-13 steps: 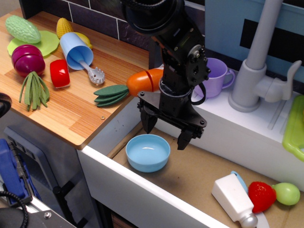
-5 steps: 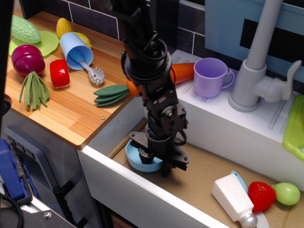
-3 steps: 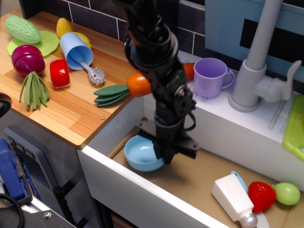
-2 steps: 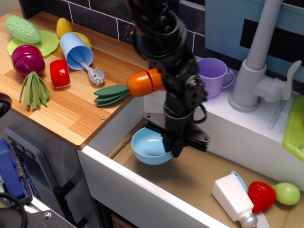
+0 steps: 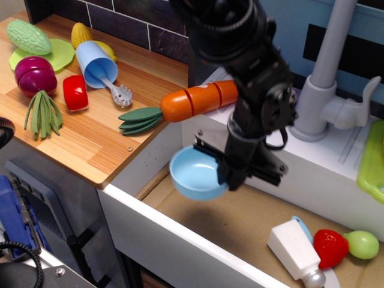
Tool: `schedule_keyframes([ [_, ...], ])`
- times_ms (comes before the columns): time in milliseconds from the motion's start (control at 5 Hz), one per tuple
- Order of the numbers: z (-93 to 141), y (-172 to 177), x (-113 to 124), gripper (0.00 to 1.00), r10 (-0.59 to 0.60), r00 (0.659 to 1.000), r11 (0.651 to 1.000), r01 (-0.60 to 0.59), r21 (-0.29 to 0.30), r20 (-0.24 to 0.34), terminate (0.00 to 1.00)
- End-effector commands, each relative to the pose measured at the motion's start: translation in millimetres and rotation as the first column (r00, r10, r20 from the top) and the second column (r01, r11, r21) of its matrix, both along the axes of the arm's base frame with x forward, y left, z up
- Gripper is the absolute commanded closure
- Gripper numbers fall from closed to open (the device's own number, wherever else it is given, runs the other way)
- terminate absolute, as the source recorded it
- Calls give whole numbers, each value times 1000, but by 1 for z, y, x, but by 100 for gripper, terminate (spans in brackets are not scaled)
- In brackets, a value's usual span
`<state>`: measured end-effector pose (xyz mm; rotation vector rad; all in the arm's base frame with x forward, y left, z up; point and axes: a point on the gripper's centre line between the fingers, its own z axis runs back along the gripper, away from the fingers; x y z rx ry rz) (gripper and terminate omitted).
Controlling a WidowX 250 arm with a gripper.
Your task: Lift bowl
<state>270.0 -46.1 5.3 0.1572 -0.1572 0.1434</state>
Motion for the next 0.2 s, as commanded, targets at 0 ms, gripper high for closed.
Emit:
schedule_keyframes([
  [0, 36, -18, 6, 100, 4, 999, 999, -6, 43, 52, 100],
])
